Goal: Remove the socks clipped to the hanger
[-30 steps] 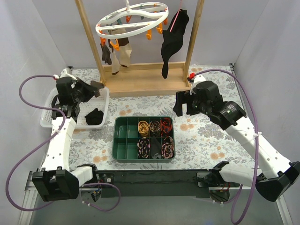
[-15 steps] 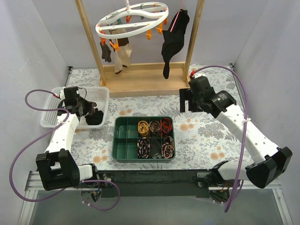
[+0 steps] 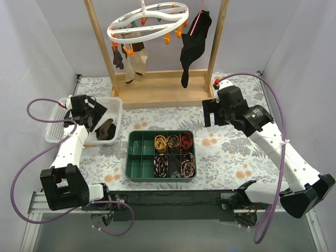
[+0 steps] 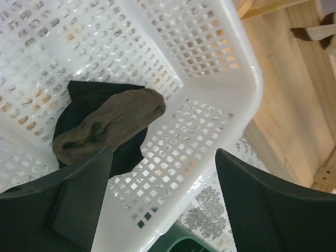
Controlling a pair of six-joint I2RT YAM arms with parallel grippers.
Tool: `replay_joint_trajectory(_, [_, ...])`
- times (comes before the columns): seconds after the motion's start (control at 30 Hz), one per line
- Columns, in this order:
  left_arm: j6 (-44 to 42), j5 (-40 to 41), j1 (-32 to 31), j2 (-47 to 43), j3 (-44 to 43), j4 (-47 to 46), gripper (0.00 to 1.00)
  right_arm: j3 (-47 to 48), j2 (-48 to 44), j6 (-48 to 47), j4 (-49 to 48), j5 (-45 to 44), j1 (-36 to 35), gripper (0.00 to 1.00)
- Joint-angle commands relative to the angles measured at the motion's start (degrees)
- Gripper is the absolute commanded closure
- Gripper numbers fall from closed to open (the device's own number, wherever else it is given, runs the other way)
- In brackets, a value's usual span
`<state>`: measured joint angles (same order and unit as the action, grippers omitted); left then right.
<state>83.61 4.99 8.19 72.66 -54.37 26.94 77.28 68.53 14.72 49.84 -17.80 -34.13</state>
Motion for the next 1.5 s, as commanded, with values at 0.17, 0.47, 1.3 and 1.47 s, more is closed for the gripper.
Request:
replay_joint_trajectory(0.17, [-7.2,-33.6,0.4,-2.6,-4.9,-25.3,0.38,0.9,1.3,-4.5,-3.5,9.6,0.0,0.02])
replay_joint_trajectory(0.47, [-9.1,-48.9,0.4,6.9,-14.0,-39.9,0.37,2.4,1.1,-6.4,-6.5,17.4,-0.1,0.02])
replay_joint_trajectory(1.3, [-29.7,-56.8,0.3,28.1,-32.5,-55.9,0.30,6.0,0.6,-7.1,-8.7,29.9,-0.1,0.04])
replay_joint_trajectory(1.47, [-23.6,-59.2,0.3,30.5,-32.5,-64.7,0.35,6.0,0.1,-6.2,-8.8,30.7,-0.1,0.04])
